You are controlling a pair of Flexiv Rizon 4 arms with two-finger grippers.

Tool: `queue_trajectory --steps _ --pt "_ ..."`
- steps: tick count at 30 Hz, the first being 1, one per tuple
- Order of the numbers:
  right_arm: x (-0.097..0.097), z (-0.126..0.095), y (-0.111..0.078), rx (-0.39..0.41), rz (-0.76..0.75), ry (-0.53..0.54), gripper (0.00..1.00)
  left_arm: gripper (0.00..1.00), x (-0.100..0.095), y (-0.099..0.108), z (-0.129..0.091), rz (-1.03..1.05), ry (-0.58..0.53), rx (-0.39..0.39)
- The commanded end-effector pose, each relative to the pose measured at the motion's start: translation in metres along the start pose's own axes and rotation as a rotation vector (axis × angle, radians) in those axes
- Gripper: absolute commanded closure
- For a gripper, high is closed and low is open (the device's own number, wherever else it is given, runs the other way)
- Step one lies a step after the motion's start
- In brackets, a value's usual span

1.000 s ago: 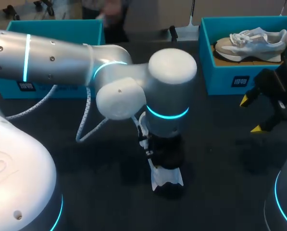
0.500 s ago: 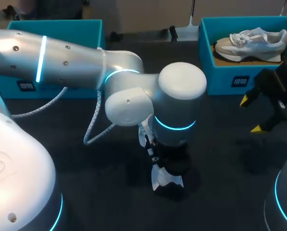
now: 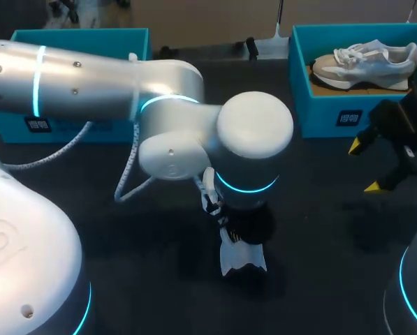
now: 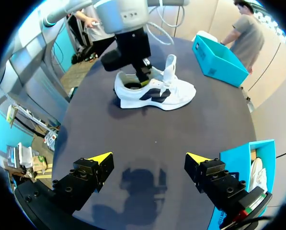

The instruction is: Take the shoe out of the shoebox, open the shoe tongue, remove and reinsert the insole, then place the shoe into the shoebox

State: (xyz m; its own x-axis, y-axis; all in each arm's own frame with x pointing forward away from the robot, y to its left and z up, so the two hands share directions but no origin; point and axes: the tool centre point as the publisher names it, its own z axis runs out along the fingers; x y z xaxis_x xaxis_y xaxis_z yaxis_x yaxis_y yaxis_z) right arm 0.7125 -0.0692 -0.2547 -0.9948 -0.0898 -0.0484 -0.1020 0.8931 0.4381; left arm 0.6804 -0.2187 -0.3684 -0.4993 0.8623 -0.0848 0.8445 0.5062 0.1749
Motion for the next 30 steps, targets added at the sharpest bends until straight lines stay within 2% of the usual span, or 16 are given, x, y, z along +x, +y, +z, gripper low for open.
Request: queue_trajectory --steps 1,6,9,11,20,22,24,27,30 --pt "0.001 0.000 0.000 0.002 0.000 0.000 0.00 1.00 0.005 0.013 -0.012 -0.006 -0.063 -0.009" --pt "0.001 0.000 0.000 0.002 0.000 0.000 0.00 1.00 -0.005 0.026 -0.009 0.011 -0.057 -0.056" --pt "0.001 0.000 0.000 0.002 0.000 0.000 0.00 0.51 -0.011 0.028 -0.010 0.052 -0.053 -0.037" --pt "0.001 0.000 0.000 0.002 0.000 0.000 0.00 0.00 -0.014 0.027 -0.009 0.091 -0.044 -0.054" --pt "0.001 0.000 0.000 0.002 0.000 0.000 0.00 0.00 -0.008 0.028 -0.027 0.243 -0.016 0.006" --pt "0.001 0.000 0.000 0.002 0.000 0.000 0.00 0.00 -0.006 0.028 -0.031 0.275 -0.017 -0.012" --pt "0.001 0.000 0.000 0.002 0.000 0.000 0.00 0.00 -0.005 0.028 -0.035 0.309 -0.025 0.002" --pt "0.001 0.000 0.000 0.002 0.000 0.000 0.00 0.00 -0.004 0.028 -0.034 0.367 -0.026 0.023" --pt "0.001 0.000 0.000 0.002 0.000 0.000 0.00 0.00 -0.007 0.030 -0.030 0.381 0.000 0.007"
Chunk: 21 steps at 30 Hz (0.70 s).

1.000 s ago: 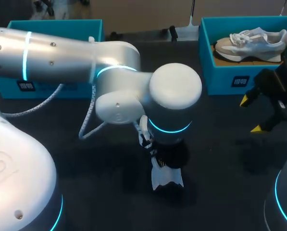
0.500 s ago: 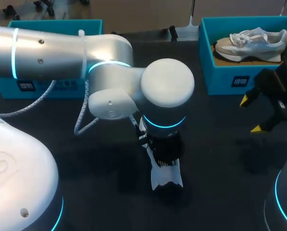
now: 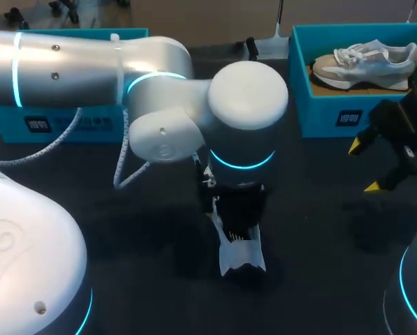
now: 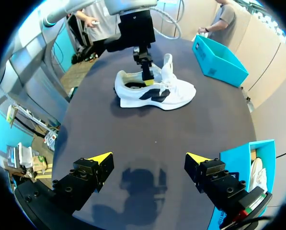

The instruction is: Take the shoe out of the shoebox, open the shoe tongue, remove and reinsert the insole, then place the shoe into the shoebox

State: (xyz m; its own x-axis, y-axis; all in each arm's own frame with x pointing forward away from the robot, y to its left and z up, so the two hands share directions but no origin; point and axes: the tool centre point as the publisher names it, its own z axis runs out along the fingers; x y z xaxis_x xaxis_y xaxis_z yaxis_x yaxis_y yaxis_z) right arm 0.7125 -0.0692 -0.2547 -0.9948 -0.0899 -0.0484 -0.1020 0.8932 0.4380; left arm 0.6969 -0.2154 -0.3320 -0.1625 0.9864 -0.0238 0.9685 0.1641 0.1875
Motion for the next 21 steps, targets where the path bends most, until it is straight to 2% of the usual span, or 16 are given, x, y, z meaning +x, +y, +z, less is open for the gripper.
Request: queue_trajectory --steps 1,9,21 --pt "0.001 0.000 0.000 0.002 0.000 0.000 0.00 0.00 0.004 0.007 0.002 0.028 0.011 0.006" --pt "0.001 0.000 0.000 0.002 0.000 0.000 0.00 0.00 0.002 0.008 0.009 0.028 0.023 -0.005" --pt "0.001 0.000 0.000 0.002 0.000 0.000 0.00 0.00 -0.006 0.007 0.004 0.035 0.000 0.001"
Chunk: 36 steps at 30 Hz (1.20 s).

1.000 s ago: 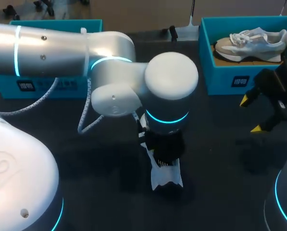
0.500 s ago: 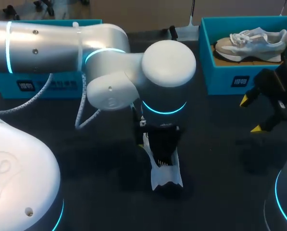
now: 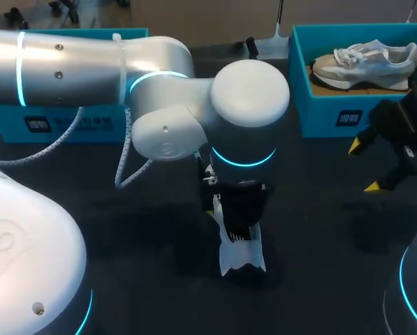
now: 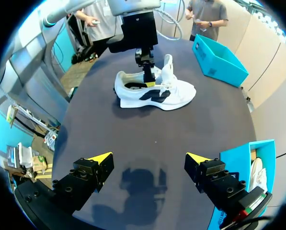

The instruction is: Take the shoe out of the shoebox, open the shoe tongue, remove and reinsert the insole, then place the shoe into the shoebox

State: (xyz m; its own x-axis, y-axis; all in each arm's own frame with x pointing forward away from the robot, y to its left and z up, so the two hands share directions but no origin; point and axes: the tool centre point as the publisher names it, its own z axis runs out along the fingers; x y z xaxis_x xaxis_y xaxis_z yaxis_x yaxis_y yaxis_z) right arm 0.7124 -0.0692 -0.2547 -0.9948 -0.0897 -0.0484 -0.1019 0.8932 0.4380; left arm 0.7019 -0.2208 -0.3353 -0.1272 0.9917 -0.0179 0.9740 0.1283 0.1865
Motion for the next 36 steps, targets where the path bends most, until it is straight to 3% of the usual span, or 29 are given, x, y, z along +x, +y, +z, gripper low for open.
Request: queue_trajectory --steps 1,13,23,27,29,31,36 --pt "0.000 0.000 0.000 0.002 0.000 0.000 0.00 0.00 0.000 0.005 -0.001 -0.005 0.002 -0.005" --pt "0.000 0.000 0.000 0.002 0.000 0.000 0.00 0.00 -0.006 0.019 -0.045 0.077 -0.050 0.027" --pt "0.000 0.000 0.000 0.002 0.000 0.000 0.00 0.00 -0.002 0.065 -0.091 0.093 -0.119 0.056" --pt "0.000 0.000 0.000 0.002 0.000 0.000 0.00 0.00 0.005 0.084 -0.089 0.053 -0.097 0.020" --pt "0.000 0.000 0.000 0.002 0.000 0.000 0.00 0.00 0.007 0.095 -0.081 0.046 -0.088 0.032" --pt "0.000 0.000 0.000 0.002 0.000 0.000 0.00 0.00 0.006 0.099 -0.068 0.040 -0.044 -0.015" --pt "0.000 0.000 0.000 0.002 0.000 0.000 0.00 0.00 0.001 0.100 -0.038 0.049 -0.043 0.039"
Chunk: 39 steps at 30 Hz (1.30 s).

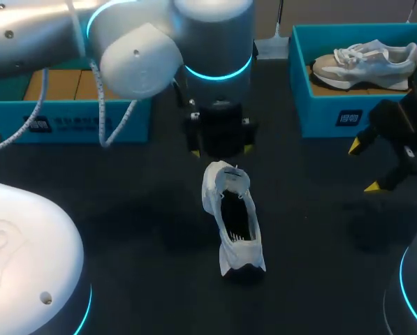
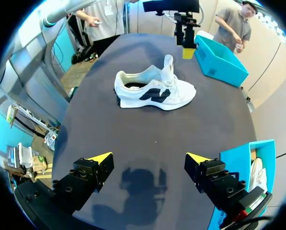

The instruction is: Take the shoe out of the shoebox, open the shoe tongue, remove and reinsert the insole, then place the shoe into the shoebox

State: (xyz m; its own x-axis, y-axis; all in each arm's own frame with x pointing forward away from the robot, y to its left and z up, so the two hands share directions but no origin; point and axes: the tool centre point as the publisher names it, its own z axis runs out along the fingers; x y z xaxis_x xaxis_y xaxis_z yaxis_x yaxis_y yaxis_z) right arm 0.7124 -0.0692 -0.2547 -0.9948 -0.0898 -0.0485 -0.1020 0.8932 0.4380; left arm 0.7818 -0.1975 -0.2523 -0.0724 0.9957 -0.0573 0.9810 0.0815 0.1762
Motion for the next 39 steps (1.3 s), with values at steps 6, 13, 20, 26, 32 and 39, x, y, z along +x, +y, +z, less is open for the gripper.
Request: queue_trajectory --steps 6,13,20,26,32,39 --pt "0.000 0.000 0.000 0.002 0.000 0.000 0.00 0.00 -0.007 0.006 0.055 -0.021 0.011 0.049" --pt "0.000 0.000 0.000 0.002 0.000 0.000 0.00 0.00 -0.008 -0.005 0.067 -0.029 -0.011 0.086" --pt "0.000 0.000 0.000 0.002 0.000 0.000 0.00 0.06 -0.023 -0.010 0.073 -0.035 -0.029 0.106" --pt "0.000 0.000 0.000 0.002 0.000 0.000 0.00 0.32 -0.027 -0.019 0.068 -0.033 -0.010 0.112" --pt "0.000 0.000 0.000 0.002 0.000 0.000 0.00 0.54 -0.023 -0.020 0.068 -0.036 -0.006 0.113" --pt "0.000 0.000 0.000 0.002 0.000 0.000 0.00 0.60 -0.019 -0.036 0.065 -0.029 -0.016 0.125"
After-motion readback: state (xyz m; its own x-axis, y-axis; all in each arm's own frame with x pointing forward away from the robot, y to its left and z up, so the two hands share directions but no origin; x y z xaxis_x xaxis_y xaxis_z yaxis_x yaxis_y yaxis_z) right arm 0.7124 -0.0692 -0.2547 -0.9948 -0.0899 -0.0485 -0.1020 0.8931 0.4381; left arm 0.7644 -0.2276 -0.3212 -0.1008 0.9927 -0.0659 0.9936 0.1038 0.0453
